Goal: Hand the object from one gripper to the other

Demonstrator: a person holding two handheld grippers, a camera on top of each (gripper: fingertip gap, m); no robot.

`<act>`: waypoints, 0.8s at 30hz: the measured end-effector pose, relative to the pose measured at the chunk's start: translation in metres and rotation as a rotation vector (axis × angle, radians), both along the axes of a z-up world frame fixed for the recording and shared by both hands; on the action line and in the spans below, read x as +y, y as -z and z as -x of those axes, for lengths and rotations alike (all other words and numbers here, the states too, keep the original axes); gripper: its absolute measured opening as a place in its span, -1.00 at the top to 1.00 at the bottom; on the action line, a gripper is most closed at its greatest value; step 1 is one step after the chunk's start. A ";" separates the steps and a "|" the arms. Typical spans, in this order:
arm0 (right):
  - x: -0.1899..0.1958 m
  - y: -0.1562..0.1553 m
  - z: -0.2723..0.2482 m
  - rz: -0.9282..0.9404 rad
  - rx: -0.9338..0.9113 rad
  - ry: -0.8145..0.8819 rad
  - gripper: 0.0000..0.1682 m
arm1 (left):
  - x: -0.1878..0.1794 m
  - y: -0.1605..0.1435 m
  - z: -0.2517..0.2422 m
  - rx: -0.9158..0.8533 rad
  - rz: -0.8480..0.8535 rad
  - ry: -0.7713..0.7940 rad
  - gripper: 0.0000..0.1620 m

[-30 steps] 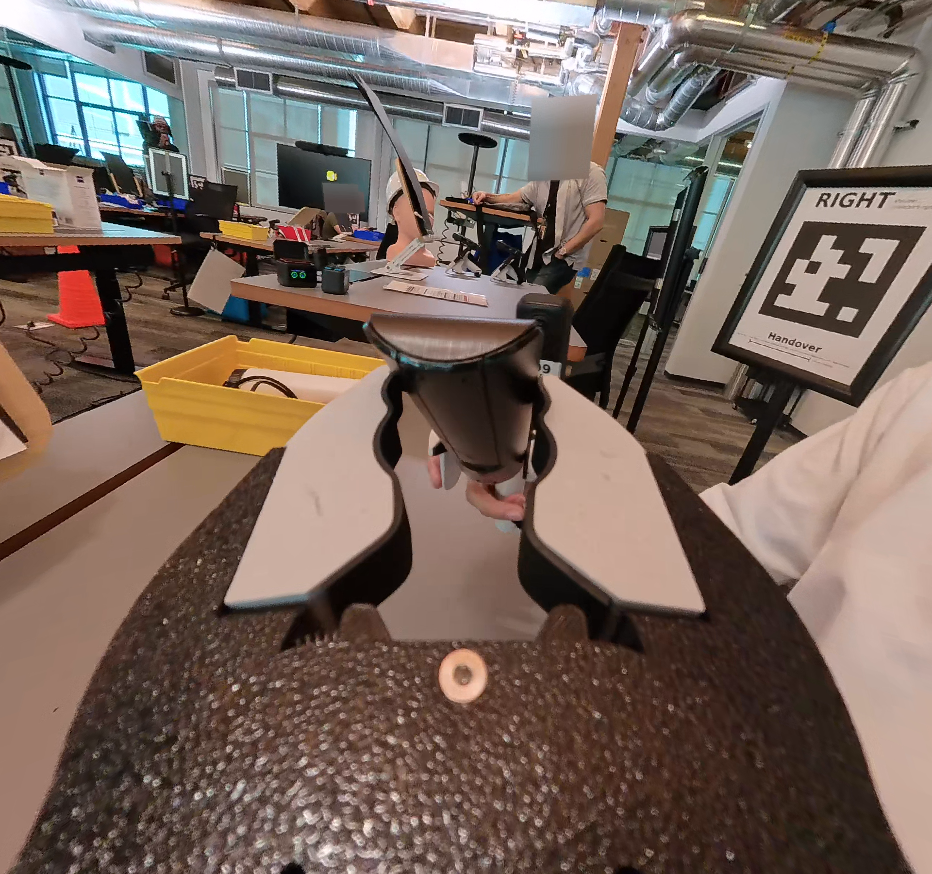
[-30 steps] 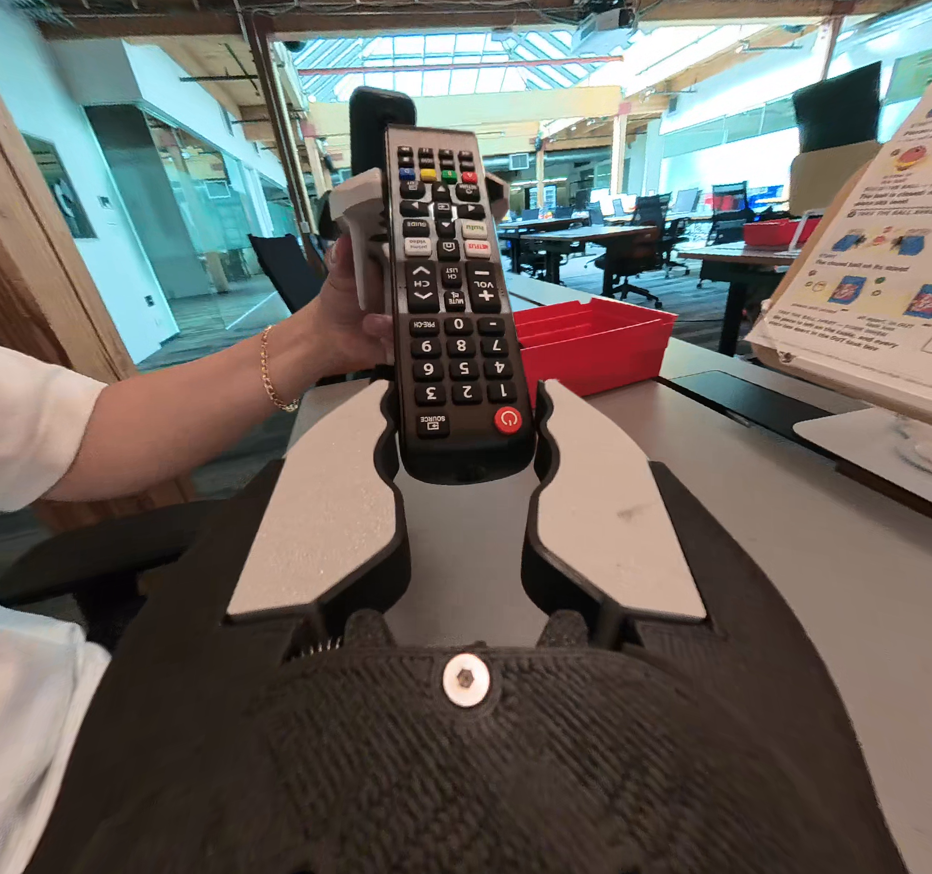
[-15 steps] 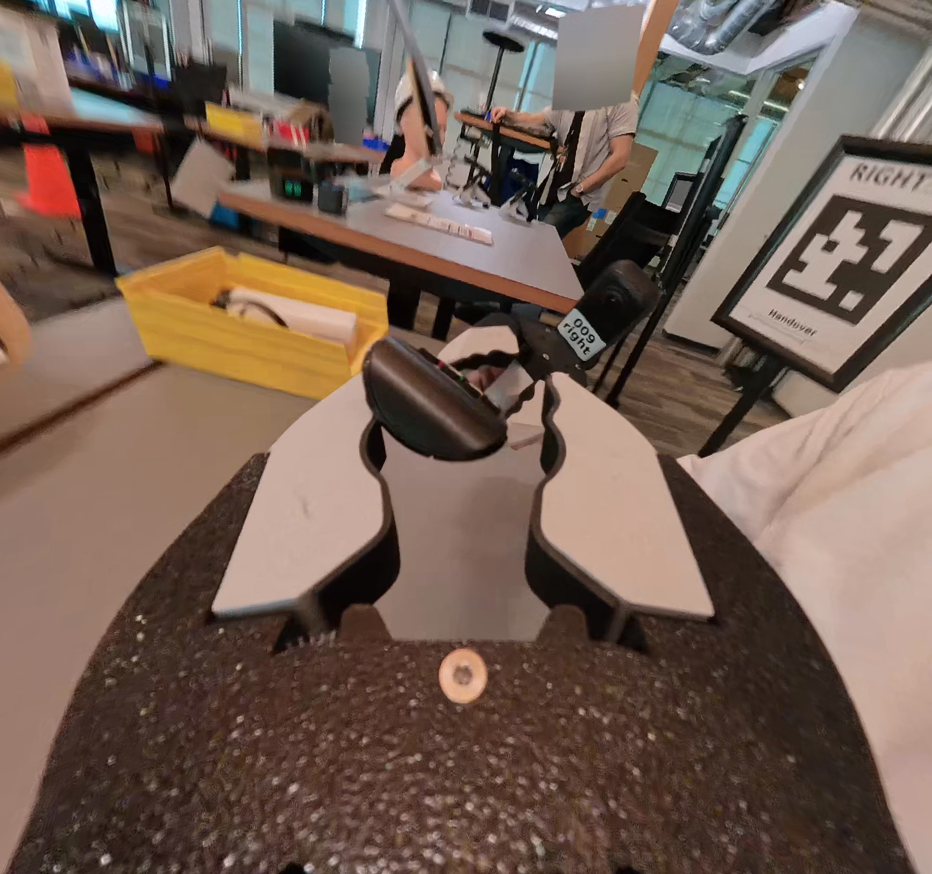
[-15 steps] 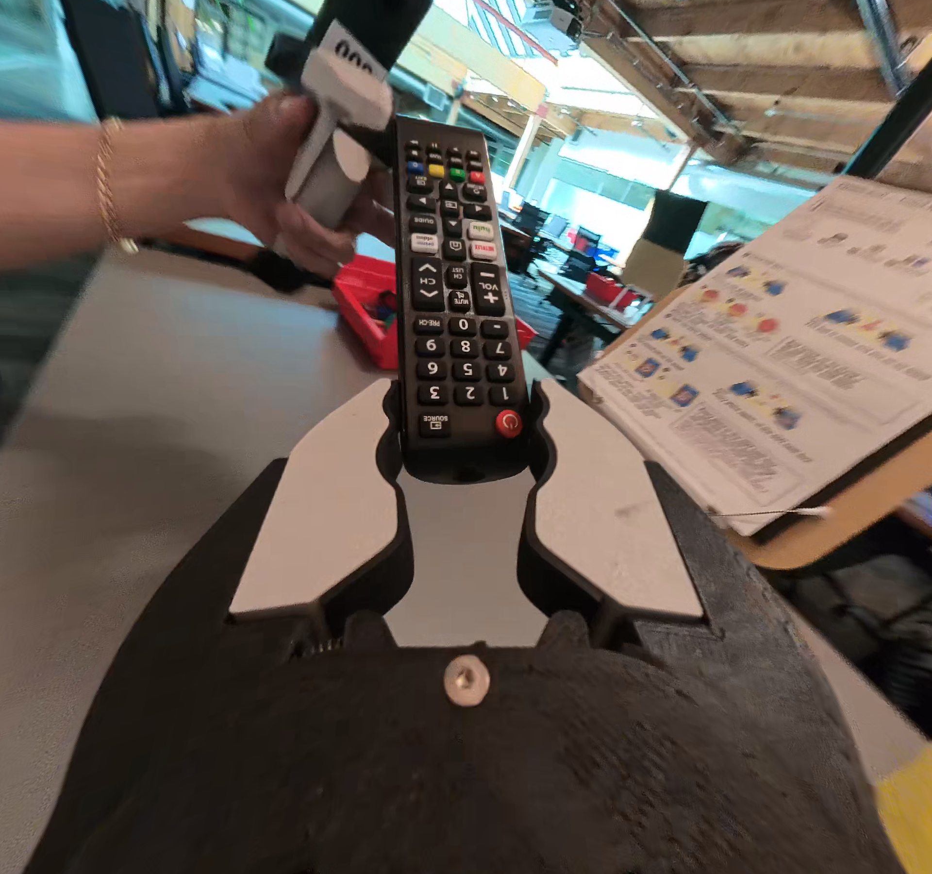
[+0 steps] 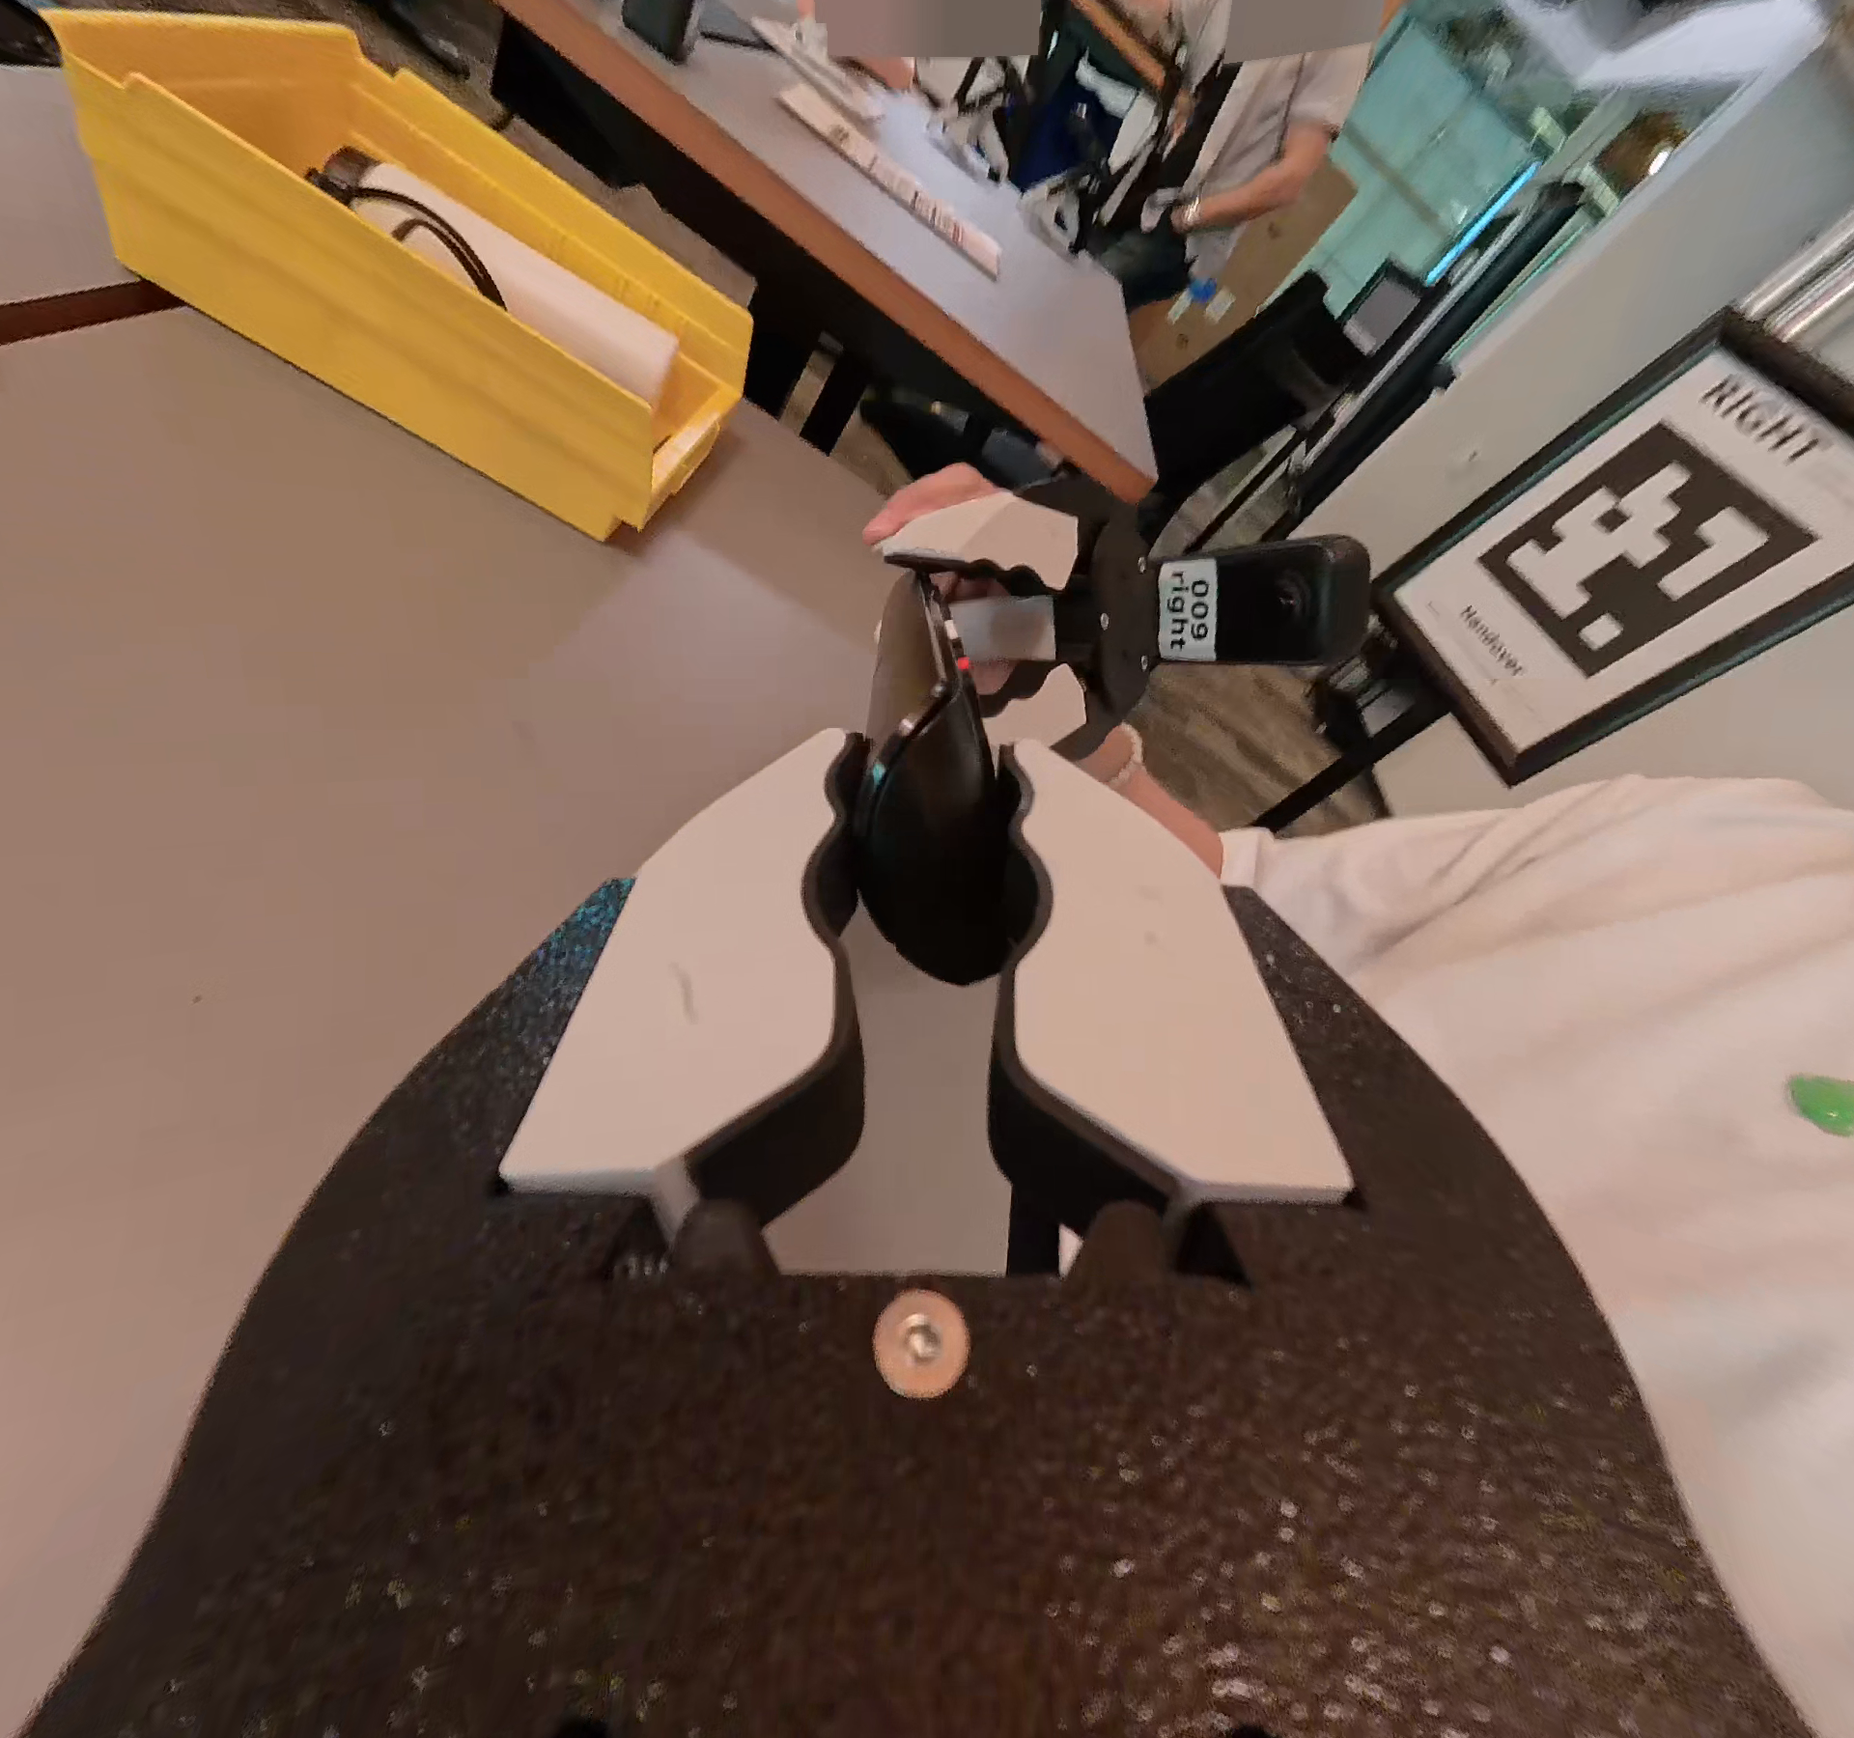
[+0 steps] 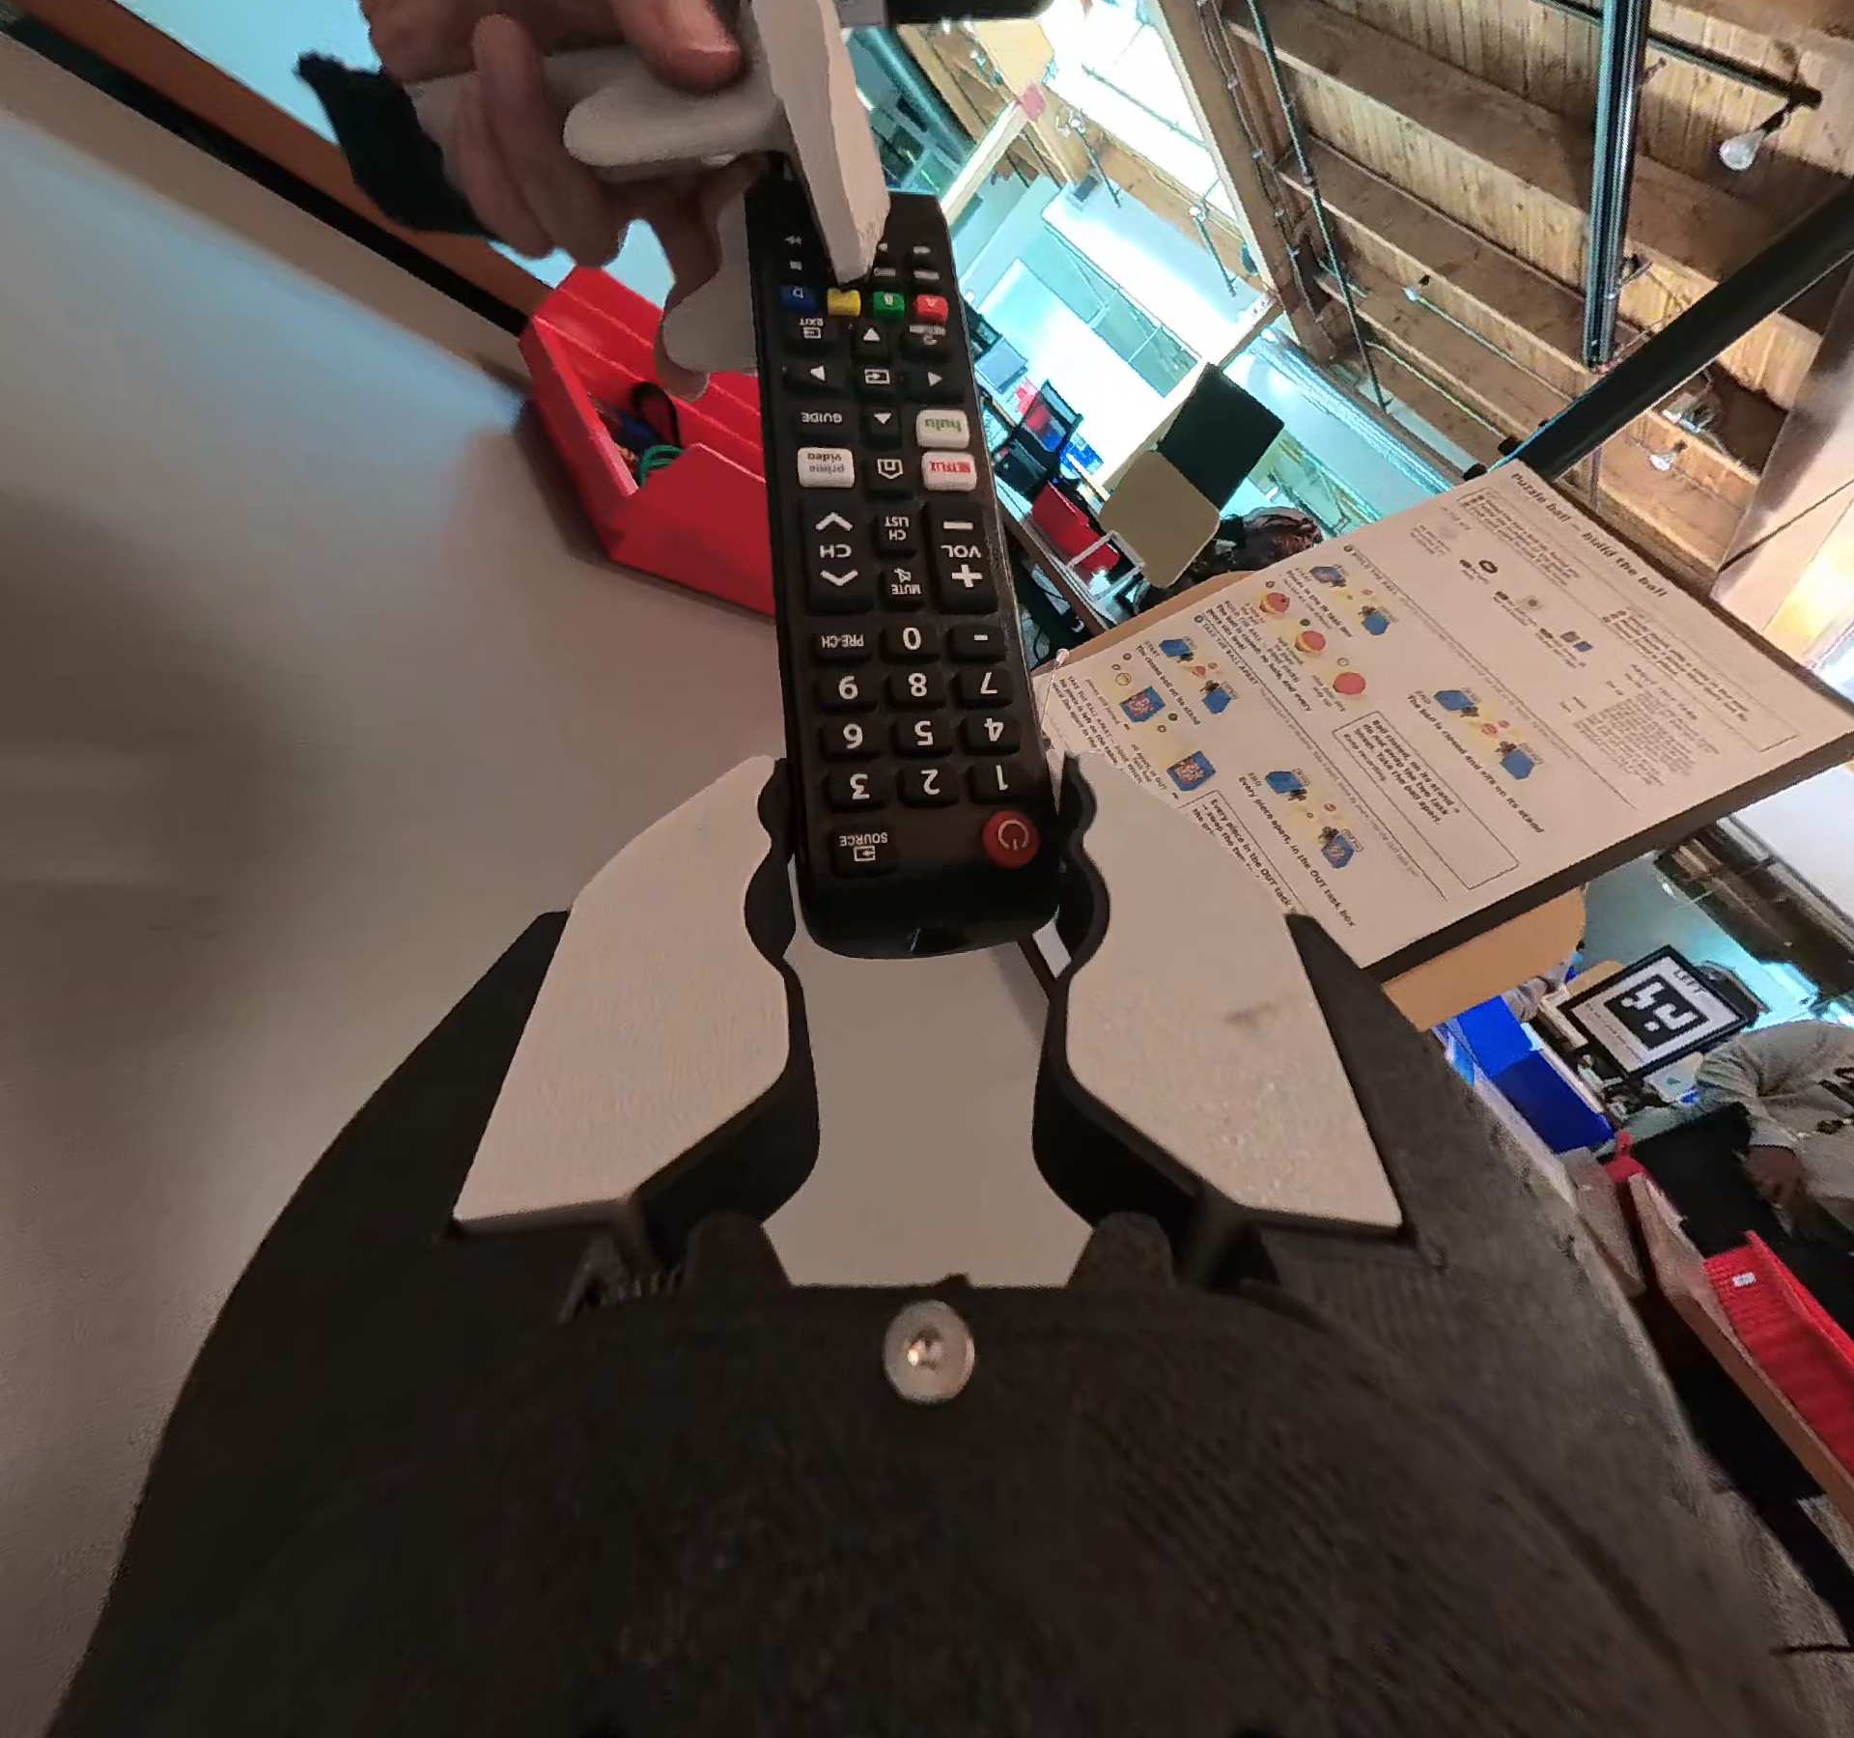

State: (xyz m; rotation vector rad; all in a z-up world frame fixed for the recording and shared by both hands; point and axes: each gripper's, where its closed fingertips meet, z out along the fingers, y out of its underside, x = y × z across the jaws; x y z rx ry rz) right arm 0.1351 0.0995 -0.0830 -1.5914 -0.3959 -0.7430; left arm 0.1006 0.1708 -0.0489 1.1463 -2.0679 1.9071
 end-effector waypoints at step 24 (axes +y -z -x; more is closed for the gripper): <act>-0.009 -0.057 -0.004 -0.597 1.021 -0.456 0.74 | -0.022 0.009 -0.008 -0.342 0.240 -0.048 0.61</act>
